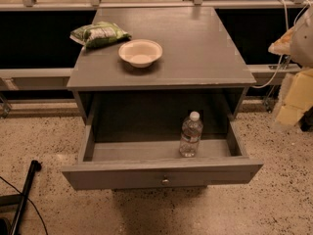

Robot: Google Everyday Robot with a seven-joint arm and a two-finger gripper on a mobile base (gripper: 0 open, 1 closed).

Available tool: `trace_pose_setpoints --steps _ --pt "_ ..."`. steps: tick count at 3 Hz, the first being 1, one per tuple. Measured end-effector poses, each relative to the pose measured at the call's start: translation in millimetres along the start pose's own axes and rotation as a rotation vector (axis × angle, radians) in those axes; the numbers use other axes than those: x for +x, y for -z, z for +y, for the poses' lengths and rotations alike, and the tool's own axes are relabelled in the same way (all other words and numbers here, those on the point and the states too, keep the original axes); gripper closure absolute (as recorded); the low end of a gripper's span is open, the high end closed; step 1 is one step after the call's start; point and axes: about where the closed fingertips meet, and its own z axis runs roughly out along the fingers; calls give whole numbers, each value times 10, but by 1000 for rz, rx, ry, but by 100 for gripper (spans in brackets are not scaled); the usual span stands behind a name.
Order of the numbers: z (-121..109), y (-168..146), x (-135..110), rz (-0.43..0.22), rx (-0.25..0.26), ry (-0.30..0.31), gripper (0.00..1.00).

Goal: Pick water bottle from top drawer and place on counter

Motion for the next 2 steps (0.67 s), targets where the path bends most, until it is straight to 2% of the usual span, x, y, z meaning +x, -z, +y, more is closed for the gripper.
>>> trace_pose_setpoints --steps 1,2 --pt "0 0 0 0 0 0 0" --pt "-17 -233 3 -40 -43 0 0"
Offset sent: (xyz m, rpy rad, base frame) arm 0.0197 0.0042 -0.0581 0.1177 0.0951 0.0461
